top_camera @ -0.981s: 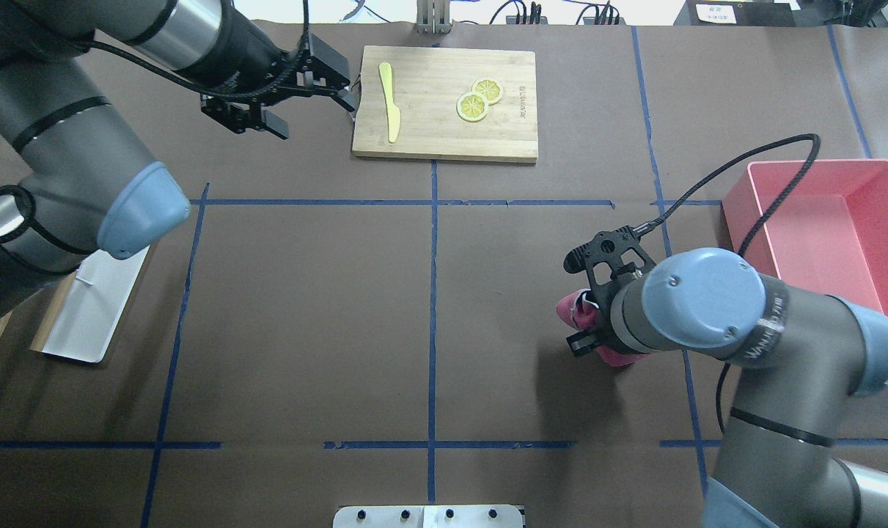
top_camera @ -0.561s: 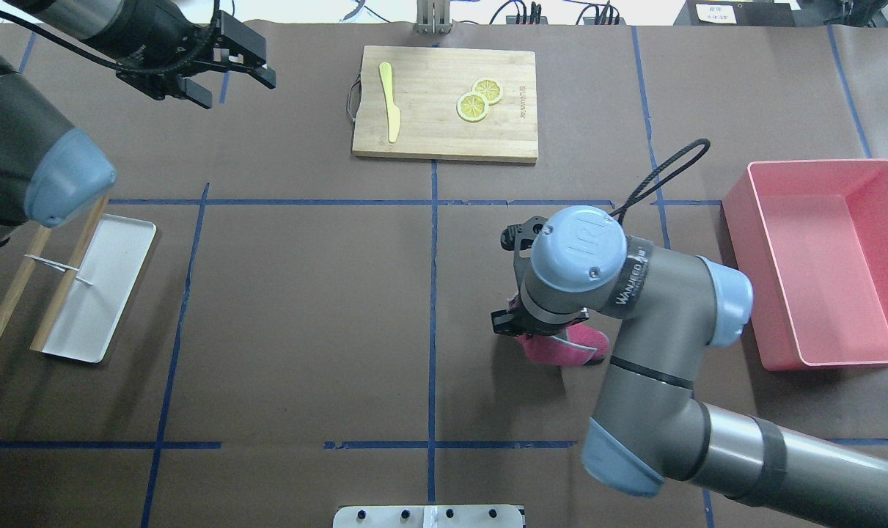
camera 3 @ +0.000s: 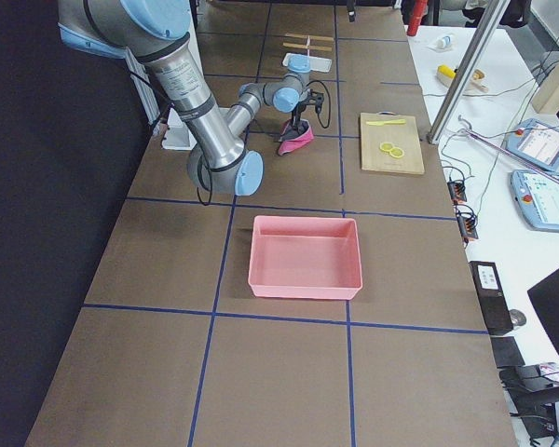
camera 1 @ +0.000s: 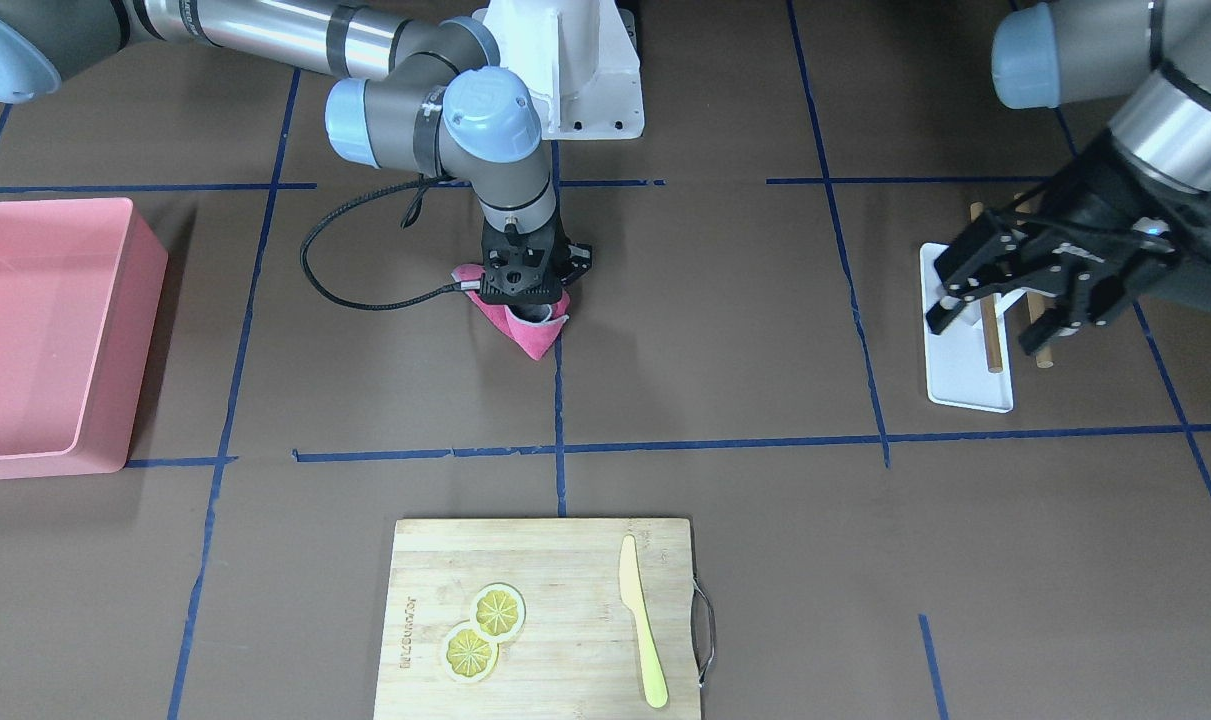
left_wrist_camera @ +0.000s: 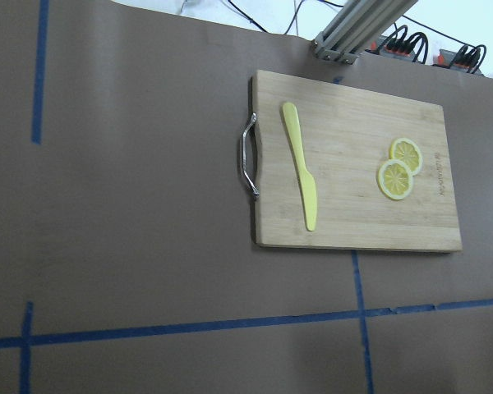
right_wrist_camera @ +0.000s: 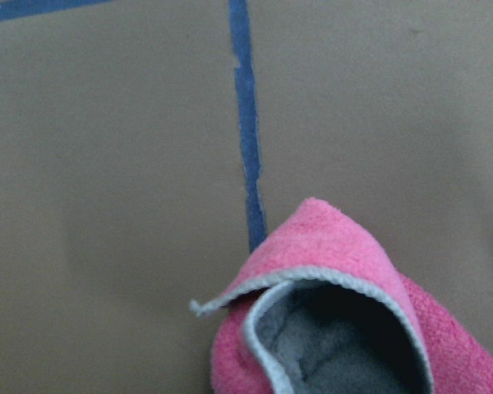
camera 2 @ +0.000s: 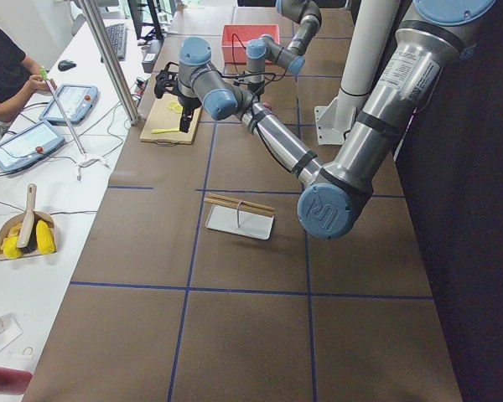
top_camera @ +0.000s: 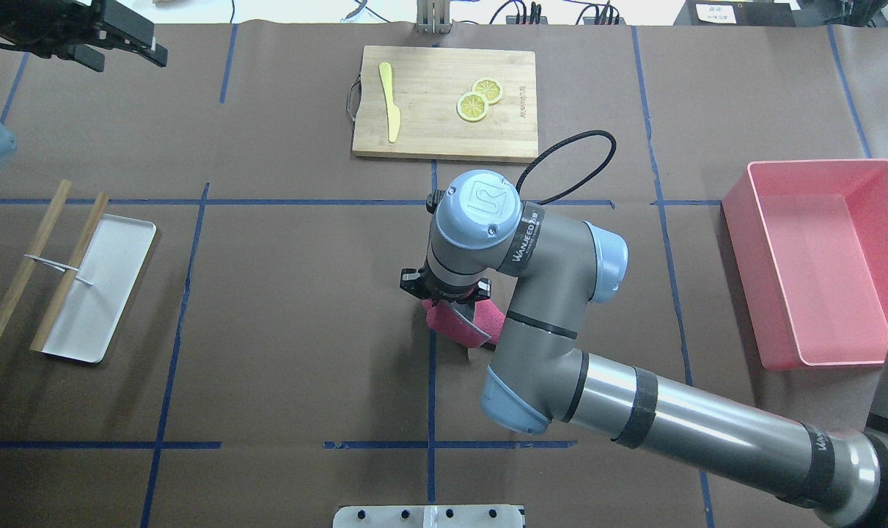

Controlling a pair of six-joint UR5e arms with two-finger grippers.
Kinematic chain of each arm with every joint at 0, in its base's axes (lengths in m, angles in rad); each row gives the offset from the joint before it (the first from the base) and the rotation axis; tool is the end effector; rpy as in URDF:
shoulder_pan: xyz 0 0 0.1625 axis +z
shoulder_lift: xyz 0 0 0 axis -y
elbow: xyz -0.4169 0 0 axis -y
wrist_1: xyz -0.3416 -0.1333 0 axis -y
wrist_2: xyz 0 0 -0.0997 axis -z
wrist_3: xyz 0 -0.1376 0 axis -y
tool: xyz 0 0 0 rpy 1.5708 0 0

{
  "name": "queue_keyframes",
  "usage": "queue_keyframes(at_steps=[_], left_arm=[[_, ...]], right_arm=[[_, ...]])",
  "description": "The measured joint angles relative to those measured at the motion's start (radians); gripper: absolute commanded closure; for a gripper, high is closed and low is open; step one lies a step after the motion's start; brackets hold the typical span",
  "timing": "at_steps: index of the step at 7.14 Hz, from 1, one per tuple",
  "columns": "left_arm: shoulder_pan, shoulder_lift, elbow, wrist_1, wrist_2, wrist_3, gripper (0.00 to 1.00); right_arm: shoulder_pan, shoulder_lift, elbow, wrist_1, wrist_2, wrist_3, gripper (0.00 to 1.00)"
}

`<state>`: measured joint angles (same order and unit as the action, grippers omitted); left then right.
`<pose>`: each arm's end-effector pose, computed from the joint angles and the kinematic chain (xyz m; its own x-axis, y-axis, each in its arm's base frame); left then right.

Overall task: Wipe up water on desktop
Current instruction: 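Lower the cloth onto the table and wipe toward the bin with the right gripper, then wipe the cloth back and forth across the table with the right gripper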

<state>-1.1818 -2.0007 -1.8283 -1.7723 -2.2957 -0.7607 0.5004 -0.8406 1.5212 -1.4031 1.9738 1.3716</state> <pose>0.1813 -0.5532 0.3122 0.5251 0.1486 -0.8380 0.1698 0.9465 0.2743 -0.5800 -0.4076 0.2671 0.6050 0.1233 0.7866 -0.0648 0.9923 -0.1058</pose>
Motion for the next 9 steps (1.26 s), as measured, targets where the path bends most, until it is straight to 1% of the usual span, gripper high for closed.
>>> queue_keyframes(at_steps=[1,3,4,5,6,7,9], left_arm=[[-0.021,0.03,-0.013,0.016,0.0,0.06,0.0],[-0.042,0.085,-0.02,0.026,0.0,0.167,0.0],[-0.049,0.101,-0.015,0.027,0.001,0.211,0.0],[-0.056,0.11,-0.012,0.028,0.002,0.232,0.0],[-0.061,0.118,-0.012,0.028,0.001,0.24,0.0],[-0.066,0.126,-0.01,0.029,0.0,0.254,0.0],[-0.101,0.146,-0.01,0.076,0.001,0.367,0.0]], right_arm=[[0.045,-0.101,0.077,0.008,0.053,-0.018,1.0],[0.097,-0.382,0.275,0.013,0.091,-0.119,1.0],[0.112,-0.493,0.341,0.016,0.095,-0.168,1.0],[0.117,-0.557,0.376,0.017,0.093,-0.204,1.0],[0.113,-0.557,0.377,0.014,0.088,-0.213,1.0],[0.097,-0.502,0.353,0.003,0.085,-0.19,1.0],[0.035,-0.314,0.253,-0.016,0.063,-0.063,1.0]])
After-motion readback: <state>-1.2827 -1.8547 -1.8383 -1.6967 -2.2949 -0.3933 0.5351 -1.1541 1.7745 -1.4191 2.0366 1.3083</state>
